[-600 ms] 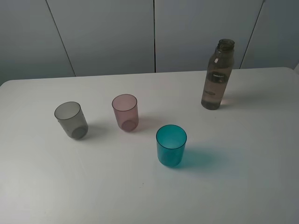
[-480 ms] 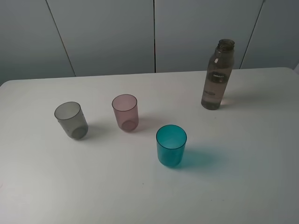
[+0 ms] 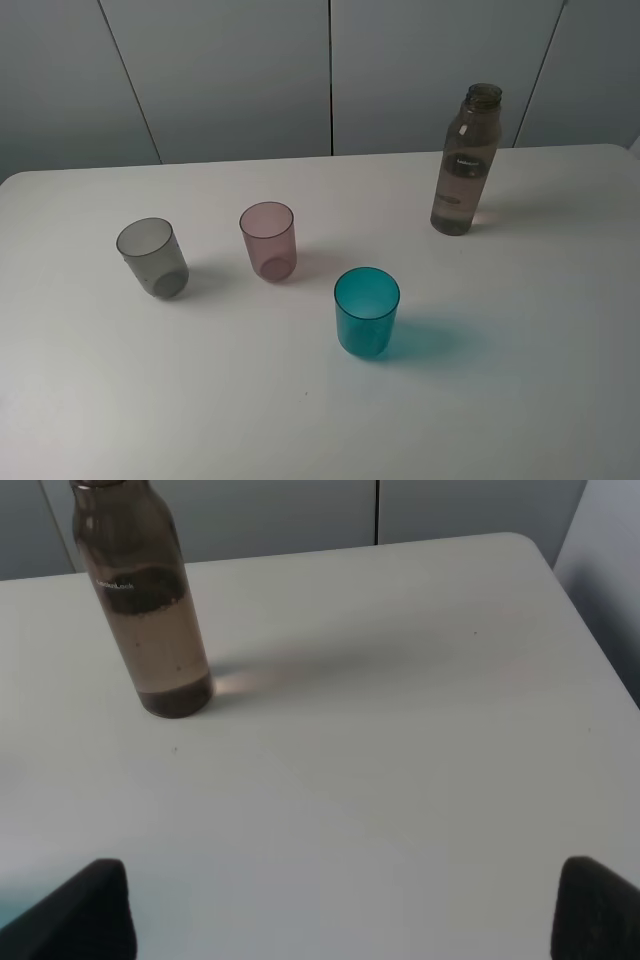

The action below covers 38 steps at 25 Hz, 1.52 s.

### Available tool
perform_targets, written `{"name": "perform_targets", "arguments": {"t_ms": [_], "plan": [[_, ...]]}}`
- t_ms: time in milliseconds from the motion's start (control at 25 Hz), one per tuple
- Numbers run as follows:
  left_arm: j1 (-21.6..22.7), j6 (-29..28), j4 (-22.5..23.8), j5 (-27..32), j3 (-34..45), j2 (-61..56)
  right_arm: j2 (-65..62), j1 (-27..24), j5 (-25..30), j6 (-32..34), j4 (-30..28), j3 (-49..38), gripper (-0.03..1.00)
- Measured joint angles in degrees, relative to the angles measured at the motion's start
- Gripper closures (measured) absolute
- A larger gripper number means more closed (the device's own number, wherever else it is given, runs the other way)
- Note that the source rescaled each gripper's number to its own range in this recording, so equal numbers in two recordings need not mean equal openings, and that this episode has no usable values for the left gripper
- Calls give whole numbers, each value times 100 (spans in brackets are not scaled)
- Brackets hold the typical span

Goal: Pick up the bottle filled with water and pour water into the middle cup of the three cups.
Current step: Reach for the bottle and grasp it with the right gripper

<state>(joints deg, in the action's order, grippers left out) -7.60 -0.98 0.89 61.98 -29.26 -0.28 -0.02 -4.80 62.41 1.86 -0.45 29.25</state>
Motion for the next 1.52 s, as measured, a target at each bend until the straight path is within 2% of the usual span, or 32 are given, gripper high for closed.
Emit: {"name": "perform_targets", "arguments": {"t_ms": [600, 840, 960, 1320, 1520], "plan": [[0, -11, 0, 0, 0, 0, 0, 0, 48, 0, 0, 14, 27], [0, -11, 0, 0, 0, 0, 23, 0, 204, 0, -73, 546, 27], [0, -11, 0, 0, 0, 0, 443, 0, 383, -17, -218, 893, 27], [0, -11, 0, 0, 0, 0, 2400, 0, 386, -278, -295, 1663, 27], [0, -11, 0, 0, 0, 0, 3419, 0, 75, -345, 130, 1804, 27]]}}
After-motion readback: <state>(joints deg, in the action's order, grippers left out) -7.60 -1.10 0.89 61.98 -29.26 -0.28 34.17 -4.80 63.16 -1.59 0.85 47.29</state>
